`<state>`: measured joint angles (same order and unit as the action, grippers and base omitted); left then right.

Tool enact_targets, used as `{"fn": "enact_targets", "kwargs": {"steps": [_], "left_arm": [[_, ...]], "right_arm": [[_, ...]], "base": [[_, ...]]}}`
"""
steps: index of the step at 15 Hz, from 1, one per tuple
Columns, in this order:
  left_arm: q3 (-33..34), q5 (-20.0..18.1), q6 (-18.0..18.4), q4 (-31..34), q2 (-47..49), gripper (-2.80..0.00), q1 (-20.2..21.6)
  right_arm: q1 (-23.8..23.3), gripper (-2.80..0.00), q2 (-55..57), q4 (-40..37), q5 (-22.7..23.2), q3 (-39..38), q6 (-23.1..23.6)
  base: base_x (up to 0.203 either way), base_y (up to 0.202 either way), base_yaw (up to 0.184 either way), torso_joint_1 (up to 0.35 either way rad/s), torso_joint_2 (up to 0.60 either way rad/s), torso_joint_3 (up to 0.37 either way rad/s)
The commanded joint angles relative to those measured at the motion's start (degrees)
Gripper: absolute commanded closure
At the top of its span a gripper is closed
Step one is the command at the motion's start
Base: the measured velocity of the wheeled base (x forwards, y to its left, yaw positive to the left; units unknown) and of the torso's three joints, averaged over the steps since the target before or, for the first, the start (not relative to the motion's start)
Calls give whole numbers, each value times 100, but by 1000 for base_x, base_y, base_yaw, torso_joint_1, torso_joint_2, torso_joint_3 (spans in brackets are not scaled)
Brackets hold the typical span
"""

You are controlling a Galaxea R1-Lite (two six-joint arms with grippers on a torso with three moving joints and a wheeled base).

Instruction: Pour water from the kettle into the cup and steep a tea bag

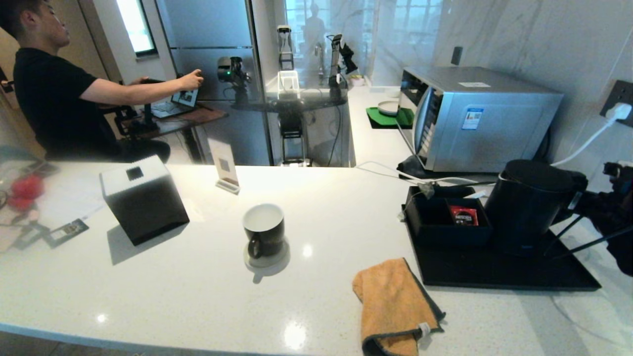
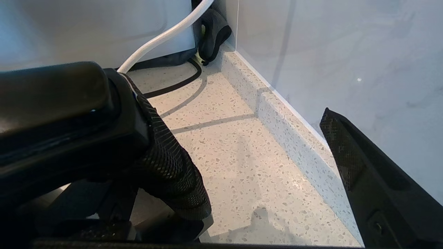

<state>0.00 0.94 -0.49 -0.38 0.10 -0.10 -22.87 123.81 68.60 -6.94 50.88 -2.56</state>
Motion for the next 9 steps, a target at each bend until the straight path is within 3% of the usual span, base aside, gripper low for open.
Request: {"fn": "enact_targets", "kwargs": {"steps": [1,7,8,9], "left_arm": [[0,3,-4,-1,-1,0,1],[0,3,-4,2,-1,0,1],[0,3,-4,-6,-1,0,1],[0,3,-4,1,-1,0,1]], "right_arm": [[2,-280,-41,66,52,23,10],[2,-280,-41,57,79,115,45],[11,0,-41,49,79,115,54],[11,0,-41,57,79,115,54]], "base": [[0,0,0,0,0,0],[0,0,0,0,0,0],[0,0,0,0,0,0],[0,0,0,0,0,0]]}}
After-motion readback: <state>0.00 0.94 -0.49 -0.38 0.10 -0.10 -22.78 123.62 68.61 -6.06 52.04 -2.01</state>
